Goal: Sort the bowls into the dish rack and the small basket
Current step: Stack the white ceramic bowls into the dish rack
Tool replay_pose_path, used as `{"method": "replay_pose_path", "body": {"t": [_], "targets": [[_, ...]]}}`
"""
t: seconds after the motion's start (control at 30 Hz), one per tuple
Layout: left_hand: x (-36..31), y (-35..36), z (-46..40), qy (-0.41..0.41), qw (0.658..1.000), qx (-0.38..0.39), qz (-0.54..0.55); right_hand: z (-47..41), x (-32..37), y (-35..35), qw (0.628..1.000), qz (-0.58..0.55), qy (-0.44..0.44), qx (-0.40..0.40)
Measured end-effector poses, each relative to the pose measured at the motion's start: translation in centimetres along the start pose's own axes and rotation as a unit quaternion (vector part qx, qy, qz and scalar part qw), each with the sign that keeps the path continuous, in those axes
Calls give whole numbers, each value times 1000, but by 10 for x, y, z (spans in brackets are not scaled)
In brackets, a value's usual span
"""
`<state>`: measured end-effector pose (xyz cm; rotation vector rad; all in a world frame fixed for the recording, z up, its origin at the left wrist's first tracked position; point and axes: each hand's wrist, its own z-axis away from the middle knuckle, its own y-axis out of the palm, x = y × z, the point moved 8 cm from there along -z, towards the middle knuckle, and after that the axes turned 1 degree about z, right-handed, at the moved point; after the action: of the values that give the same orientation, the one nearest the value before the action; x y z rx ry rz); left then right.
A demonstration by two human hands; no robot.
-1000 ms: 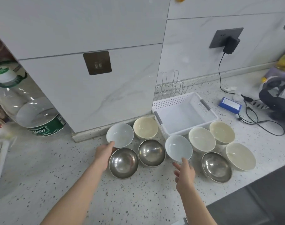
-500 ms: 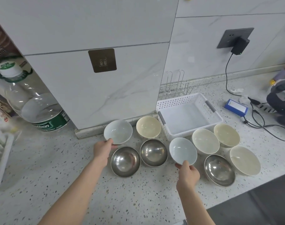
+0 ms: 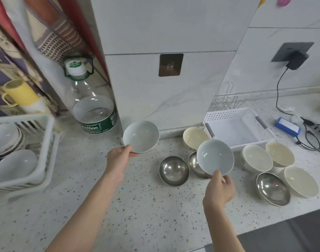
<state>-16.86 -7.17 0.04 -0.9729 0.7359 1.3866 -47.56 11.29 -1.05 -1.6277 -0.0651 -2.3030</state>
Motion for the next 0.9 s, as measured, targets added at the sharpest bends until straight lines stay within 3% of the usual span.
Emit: {"method": "replay_pose_path", "body": {"t": [0.27,0.43,0.7,0.9], "targets": [[-25,-157,17,51,999,-2,13,141,-6,79,994,5,-50,95],[-18,-266,23,54,995,-30,72,226,-13,133,974,45,-89,205],[3,-412,35,50,981,-105,157,353,-24,211,912,111,-147,366],[13,-467,27,44,972,-129,192,408,-9,274,836,228,-273,418]]}}
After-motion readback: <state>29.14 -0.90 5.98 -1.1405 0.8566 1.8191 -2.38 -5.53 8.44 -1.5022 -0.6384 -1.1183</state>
